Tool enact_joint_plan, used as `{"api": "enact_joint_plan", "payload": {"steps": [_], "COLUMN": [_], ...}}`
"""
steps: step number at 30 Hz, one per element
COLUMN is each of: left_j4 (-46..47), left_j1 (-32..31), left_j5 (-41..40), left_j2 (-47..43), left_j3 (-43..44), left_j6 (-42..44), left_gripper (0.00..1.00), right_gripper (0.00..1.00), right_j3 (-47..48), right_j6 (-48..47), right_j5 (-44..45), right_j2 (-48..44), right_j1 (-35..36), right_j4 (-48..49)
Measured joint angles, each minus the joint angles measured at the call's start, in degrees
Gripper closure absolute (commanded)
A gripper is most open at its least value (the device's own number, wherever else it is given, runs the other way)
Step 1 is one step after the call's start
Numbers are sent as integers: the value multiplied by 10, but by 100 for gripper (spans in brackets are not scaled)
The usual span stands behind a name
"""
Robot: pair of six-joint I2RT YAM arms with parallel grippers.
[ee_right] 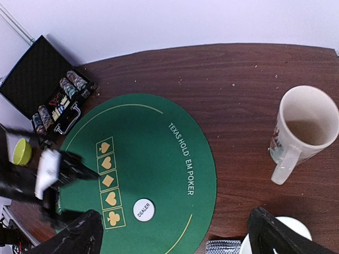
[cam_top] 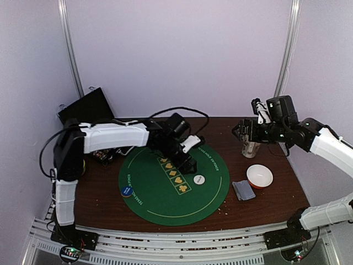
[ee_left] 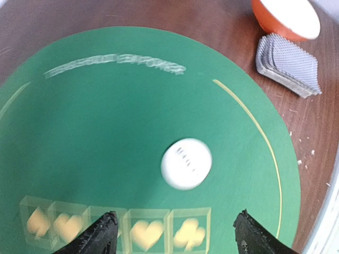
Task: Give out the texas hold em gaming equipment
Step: Place the dealer button on the poker table mat, then move the dealer button to the poker table mat.
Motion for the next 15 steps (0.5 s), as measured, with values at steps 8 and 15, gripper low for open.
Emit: {"api": "enact_joint_plan", "payload": {"steps": [8, 15], "left_j4": [3, -26], "left_j1": [151, 186], "left_j5": [-46, -69], "left_j2": [-288, -358], "left_j3": [-240, -353], "left_j6": [-62, -84], "left_gripper": [13, 11], "right_gripper": [3, 11], "right_j3": [16, 109], "right_j6": [27, 15], "right_j5": [18, 12], "right_j2": [165, 371], "right_j1": [107, 174], "right_j4": [4, -26]}}
